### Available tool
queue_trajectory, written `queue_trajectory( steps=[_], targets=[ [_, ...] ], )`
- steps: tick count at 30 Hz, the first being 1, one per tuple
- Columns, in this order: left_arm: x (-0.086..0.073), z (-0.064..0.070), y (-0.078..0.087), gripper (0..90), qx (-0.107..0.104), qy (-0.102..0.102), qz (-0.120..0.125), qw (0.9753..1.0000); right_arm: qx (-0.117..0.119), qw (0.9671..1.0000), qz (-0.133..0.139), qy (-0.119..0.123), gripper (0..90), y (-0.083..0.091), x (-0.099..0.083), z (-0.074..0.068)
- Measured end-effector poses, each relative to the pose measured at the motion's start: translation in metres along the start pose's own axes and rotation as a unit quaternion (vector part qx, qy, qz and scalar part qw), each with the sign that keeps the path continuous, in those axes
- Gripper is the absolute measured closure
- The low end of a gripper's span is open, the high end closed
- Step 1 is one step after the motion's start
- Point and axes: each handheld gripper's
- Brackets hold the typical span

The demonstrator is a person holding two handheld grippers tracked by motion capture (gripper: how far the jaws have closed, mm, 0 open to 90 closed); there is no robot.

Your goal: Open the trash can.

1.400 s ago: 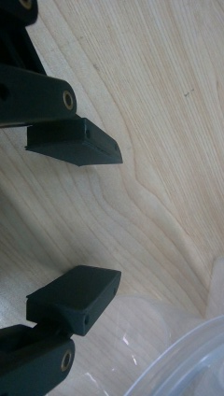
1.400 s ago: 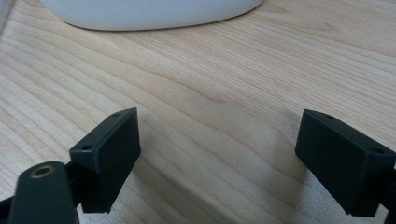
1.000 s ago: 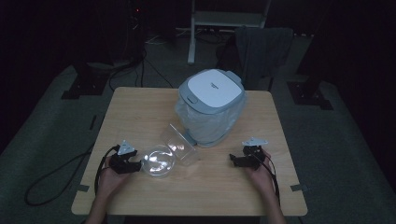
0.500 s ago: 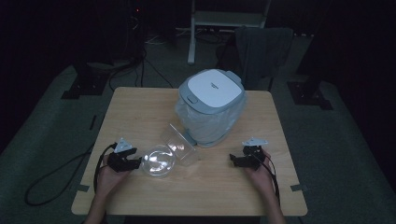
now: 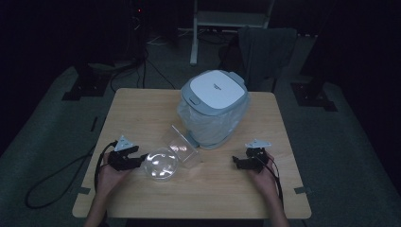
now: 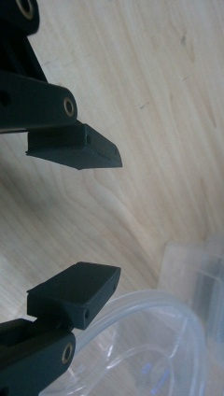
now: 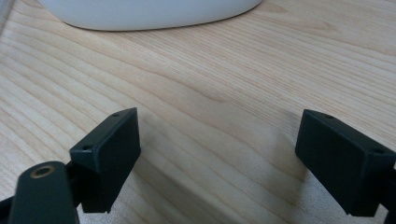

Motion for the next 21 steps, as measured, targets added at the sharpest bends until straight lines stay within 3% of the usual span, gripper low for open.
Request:
queue_trajectory(
  steps=[11, 21],
  targets=[
    [0.022, -0.006, 0.01, 45.3, 0.004, -0.006, 0.02, 0.9998, 0.0, 1.0, 0.0, 0.0, 13.1, 0.0, 0.0, 0.0],
    [0.051, -0.002, 0.02, 54.3, -0.024, -0.019, 0.04, 0.9987, -0.001, 1.0, 0.0, 0.0, 13.1, 0.0, 0.0, 0.0]
  ],
)
Point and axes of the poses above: each handheld gripper's, and its own axes: y roughly backward along the jaws, x roughly out of its top, z roughly to its right, and after that the axes turned 1 degree about -z, right-handed
